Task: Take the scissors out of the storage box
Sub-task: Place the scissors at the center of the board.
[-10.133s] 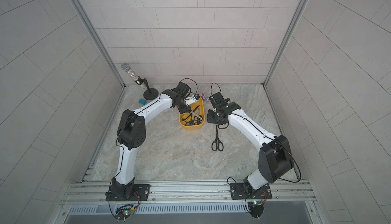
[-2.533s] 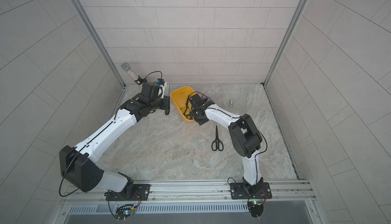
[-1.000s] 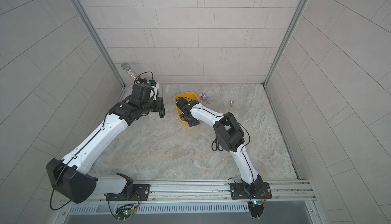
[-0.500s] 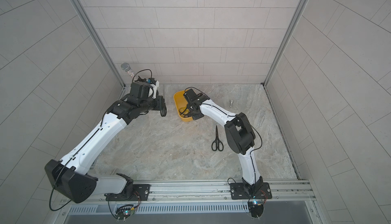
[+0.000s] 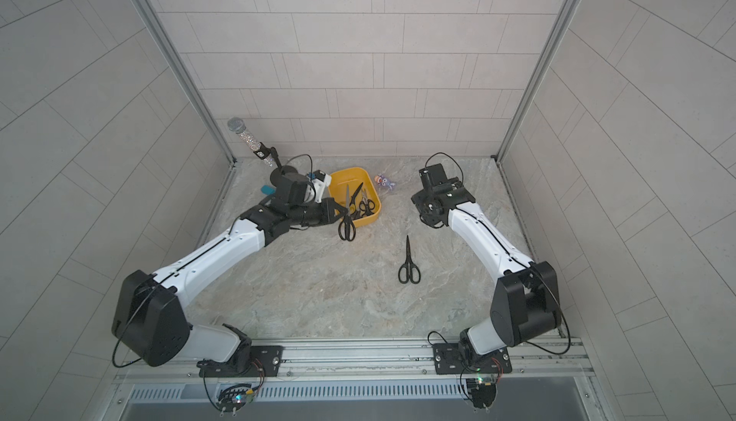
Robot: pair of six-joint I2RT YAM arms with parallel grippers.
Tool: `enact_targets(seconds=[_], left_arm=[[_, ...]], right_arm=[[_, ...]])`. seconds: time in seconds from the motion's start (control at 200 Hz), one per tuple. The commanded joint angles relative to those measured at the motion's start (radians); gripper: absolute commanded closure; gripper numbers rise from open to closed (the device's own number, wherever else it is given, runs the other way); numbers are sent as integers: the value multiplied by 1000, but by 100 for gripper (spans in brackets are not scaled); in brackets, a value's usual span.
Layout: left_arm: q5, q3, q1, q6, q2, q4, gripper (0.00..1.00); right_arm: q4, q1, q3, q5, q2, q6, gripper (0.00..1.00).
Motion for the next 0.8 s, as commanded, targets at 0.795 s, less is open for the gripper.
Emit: enact_targets(seconds=[0.795], left_arm=[[37, -110, -190, -138, 387, 403, 100]], right_arm=[[15, -10, -33, -116, 6, -337, 49]])
